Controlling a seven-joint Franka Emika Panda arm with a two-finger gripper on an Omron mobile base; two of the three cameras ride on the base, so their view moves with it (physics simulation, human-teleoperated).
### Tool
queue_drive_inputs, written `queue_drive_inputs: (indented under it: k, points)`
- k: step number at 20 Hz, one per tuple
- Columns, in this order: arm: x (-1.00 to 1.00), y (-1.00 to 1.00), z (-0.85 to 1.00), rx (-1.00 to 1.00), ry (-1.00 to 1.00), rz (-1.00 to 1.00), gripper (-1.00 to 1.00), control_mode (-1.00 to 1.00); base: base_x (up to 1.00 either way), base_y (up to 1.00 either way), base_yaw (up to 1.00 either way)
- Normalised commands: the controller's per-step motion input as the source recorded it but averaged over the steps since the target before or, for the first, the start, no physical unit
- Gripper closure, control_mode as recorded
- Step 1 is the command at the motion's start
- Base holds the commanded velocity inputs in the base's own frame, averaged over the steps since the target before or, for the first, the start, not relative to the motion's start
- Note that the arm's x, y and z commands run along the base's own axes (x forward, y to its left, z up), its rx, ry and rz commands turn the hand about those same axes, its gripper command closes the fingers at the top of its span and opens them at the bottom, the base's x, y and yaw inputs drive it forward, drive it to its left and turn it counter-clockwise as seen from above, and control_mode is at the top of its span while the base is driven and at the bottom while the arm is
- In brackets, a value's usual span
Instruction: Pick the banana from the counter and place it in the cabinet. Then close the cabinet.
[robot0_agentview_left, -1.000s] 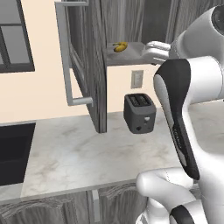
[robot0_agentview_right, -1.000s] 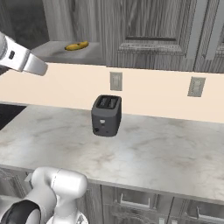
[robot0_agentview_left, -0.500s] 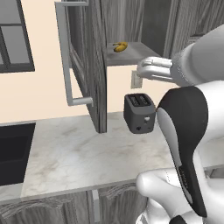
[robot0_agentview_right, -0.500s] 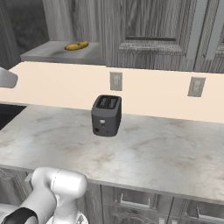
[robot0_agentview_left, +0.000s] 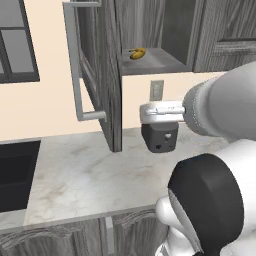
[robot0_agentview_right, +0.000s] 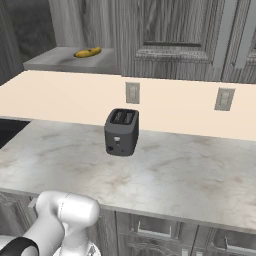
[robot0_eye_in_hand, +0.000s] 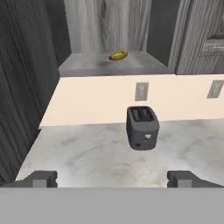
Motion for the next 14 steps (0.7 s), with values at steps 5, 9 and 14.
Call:
queue_drive_inputs:
  k: [5,9,14]
  points:
    - [-0.24,0.46,-0.41,-0.35,-0.05,0.14,-1.00,-1.00,0.00,0.00,0.00]
    - [-0.15,0.34,-0.21,-0.29,-0.01,0.13,-1.00,-1.00,0.00,0.00,0.00]
    - [-0.04,0.37,-0.16,-0.30,0.00,0.13,-1.00,-1.00,0.00,0.00,0.00]
